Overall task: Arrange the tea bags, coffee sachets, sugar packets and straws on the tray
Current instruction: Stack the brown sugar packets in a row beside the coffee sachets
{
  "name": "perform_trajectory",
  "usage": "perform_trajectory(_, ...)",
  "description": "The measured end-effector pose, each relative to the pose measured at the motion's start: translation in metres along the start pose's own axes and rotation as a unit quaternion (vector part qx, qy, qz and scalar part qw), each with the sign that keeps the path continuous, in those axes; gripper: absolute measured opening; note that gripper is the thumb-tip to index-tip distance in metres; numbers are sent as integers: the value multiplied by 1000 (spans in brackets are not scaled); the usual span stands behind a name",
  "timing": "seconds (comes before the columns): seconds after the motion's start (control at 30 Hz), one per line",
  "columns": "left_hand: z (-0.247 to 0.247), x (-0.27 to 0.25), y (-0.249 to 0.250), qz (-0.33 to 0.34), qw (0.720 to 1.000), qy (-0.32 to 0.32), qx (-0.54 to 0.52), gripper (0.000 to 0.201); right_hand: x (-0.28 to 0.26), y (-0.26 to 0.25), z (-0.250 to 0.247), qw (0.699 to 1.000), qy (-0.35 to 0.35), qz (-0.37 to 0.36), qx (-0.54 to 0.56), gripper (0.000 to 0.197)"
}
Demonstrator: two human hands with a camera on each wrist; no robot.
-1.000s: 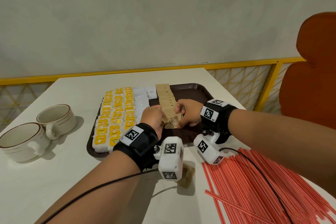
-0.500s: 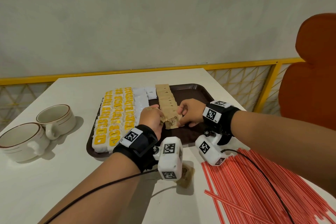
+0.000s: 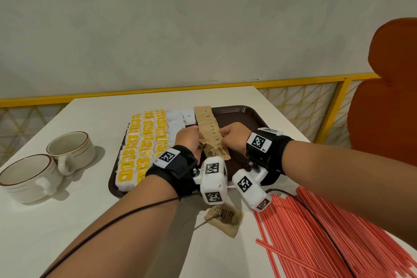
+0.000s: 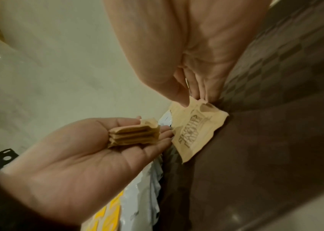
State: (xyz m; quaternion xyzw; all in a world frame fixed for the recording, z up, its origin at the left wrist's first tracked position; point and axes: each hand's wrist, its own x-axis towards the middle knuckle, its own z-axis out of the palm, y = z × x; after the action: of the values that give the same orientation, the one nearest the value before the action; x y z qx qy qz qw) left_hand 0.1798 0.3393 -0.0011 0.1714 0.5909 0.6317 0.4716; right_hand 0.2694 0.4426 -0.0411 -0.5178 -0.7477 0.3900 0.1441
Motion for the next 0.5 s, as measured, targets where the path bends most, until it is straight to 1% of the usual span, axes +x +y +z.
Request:
perform_trajectory(0.07, 0, -1, 0, -10, 1000, 0, 2, 33, -5, -3, 0, 1000, 8, 2, -2, 50)
perform_trajectory(0.13, -2, 5, 0, -11, 1000, 13, 5, 30, -17, -8, -4, 1000, 12, -5, -10, 43)
perform_trajectory(0.2, -3, 12, -3, 4, 1000, 15, 11, 32, -24, -7, -9, 1000, 8, -12, -3, 35)
perform_trajectory(0.27, -5, 12, -5, 20, 999, 19, -21, 41, -31, -7, -13, 1000, 17, -20, 15, 41)
perform_trajectory(0.3, -8, 11, -6, 28, 999, 5, -44, 41, -34, -7, -15, 999, 24, -28, 33, 42)
perform_trajectory(0.37, -14, 4, -7, 41, 995, -53, -75, 34, -40, -11, -18, 992, 23, -32, 121, 38)
perform_trajectory(0.43, -21, -2, -10, 26, 987, -114, -111, 31, -49, -17, -22, 970, -30, -34, 239, 29)
perform_trajectory(0.47, -23, -3, -12, 14, 982, -138, -125, 29, -54, -20, -22, 960, -63, -41, 269, 26)
perform_trajectory(0.5, -25, -6, -14, 7, 979, -157, -131, 26, -61, -24, -22, 956, -86, -52, 277, 23)
